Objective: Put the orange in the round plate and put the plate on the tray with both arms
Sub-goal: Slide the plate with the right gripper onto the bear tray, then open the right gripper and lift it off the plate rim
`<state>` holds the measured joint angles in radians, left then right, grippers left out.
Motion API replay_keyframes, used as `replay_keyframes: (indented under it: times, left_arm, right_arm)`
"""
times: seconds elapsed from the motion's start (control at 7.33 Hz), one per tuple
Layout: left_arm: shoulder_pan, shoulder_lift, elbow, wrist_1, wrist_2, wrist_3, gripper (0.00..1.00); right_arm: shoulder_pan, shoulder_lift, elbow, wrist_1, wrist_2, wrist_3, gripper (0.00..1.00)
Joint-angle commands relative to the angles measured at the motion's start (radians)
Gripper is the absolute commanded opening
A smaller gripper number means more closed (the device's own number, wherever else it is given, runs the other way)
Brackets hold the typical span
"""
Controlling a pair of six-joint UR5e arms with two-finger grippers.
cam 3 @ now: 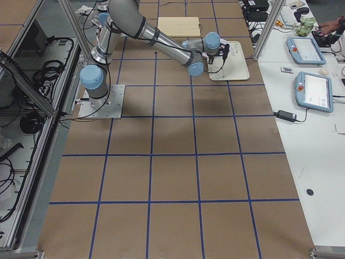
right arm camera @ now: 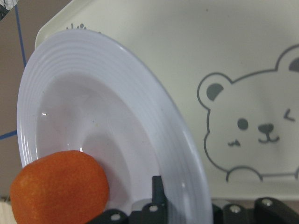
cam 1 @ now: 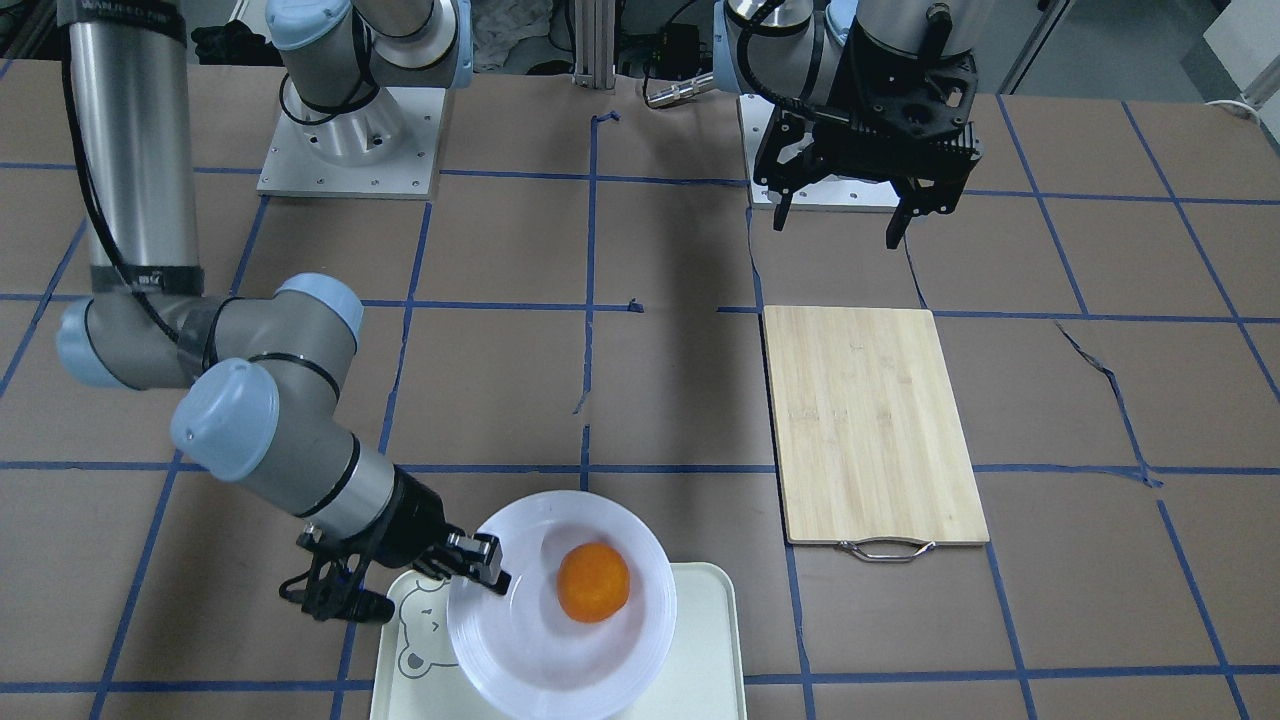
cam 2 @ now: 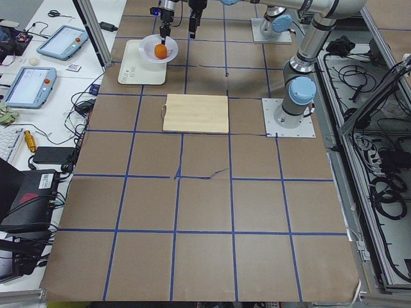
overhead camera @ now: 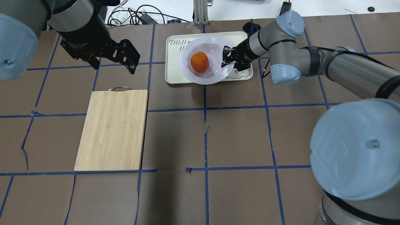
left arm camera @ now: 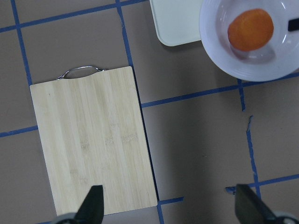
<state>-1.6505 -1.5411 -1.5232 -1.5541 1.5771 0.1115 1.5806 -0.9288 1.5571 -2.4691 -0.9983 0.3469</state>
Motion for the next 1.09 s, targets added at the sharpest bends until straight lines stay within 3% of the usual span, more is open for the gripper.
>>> replay_keyframes:
  times: [0.0,0.14,0.27,0.41,0.55,0.68,0.82,0.95]
  left_arm:
    - [0.001,0.001,0.000,0.003,0.003,0.000,1.00]
    - [0.000,-0.001,0.000,0.005,0.001,0.000,1.00]
    - [0.001,-0.001,0.000,0.003,0.003,0.000,1.00]
    - [0.002,-0.001,0.000,0.003,0.003,0.000,1.00]
    - [0.002,-0.001,0.000,0.005,0.003,0.000,1.00]
    - [0.002,-0.001,0.000,0.005,0.001,0.000,1.00]
    - [0.002,0.001,0.000,0.005,0.001,0.000,1.00]
    - [0.002,-0.001,0.000,0.006,0.003,0.000,1.00]
  right_arm:
    - [0.001,0.155,-0.175,0.019,-0.005,0.006,0.14]
    - [-0.001,0.156,-0.172,0.022,-0.005,0.009,0.17]
    - [-0.001,0.156,-0.163,0.024,-0.008,0.020,0.31]
    - [-0.001,0.154,-0.152,0.022,-0.010,0.044,0.52]
    - [-0.002,0.150,-0.158,0.022,-0.034,0.053,0.88]
    - [-0.013,0.125,-0.173,0.022,-0.149,0.037,1.00]
    - [-0.020,0.093,-0.166,0.033,-0.227,-0.021,1.00]
    - [-0.027,0.065,-0.179,0.106,-0.249,-0.092,1.00]
